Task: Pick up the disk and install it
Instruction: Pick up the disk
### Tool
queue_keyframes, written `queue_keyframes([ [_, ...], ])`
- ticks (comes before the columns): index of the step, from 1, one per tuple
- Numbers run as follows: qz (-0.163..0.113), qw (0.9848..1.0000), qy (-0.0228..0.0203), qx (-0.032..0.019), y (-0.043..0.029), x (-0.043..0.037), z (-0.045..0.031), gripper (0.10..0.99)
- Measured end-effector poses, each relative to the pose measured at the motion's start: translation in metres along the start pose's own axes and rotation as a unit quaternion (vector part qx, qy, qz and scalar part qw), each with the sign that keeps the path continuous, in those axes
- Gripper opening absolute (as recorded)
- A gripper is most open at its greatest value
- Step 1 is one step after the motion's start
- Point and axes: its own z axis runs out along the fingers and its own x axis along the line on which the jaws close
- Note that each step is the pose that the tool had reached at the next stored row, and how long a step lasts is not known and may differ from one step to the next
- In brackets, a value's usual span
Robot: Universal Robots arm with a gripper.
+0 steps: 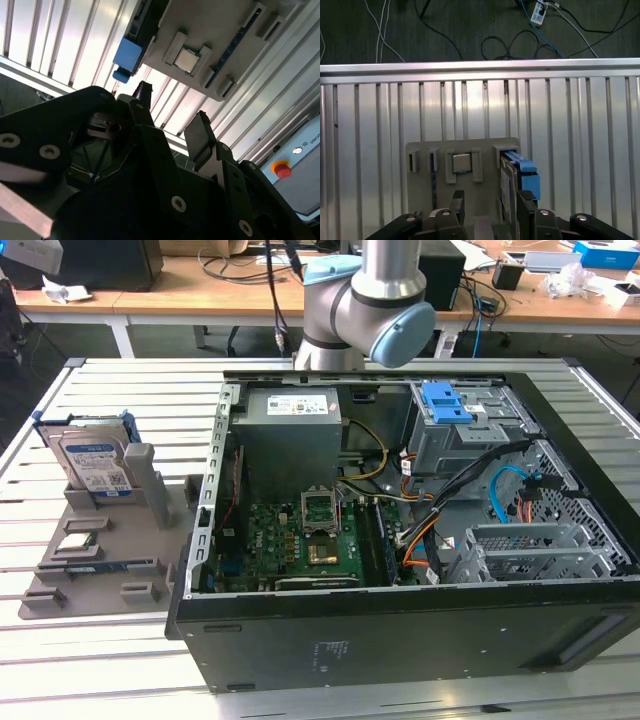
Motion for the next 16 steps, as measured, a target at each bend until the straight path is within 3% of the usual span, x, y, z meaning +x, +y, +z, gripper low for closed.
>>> queue_keyframes([
  [4,-0.001,1.0,0.0008,0.0001,-0.0091,-0.0058,0.0038,0.541],
  [7,-0.001,1.0,0.0012,0.0,-0.0118,-0.0285,0.0074,0.541],
  [11,-0.001,1.0,0.0012,0.0,-0.0124,-0.0286,0.0253,0.541],
  [13,-0.001,1.0,0.0019,0.0,-0.0132,-0.0408,0.0391,0.541],
  [14,-0.001,1.0,0.002,0.0001,-0.0136,-0.0429,0.0474,0.541],
  [16,-0.001,1.0,0.0021,0.0,-0.0137,-0.0429,0.0514,0.541],
])
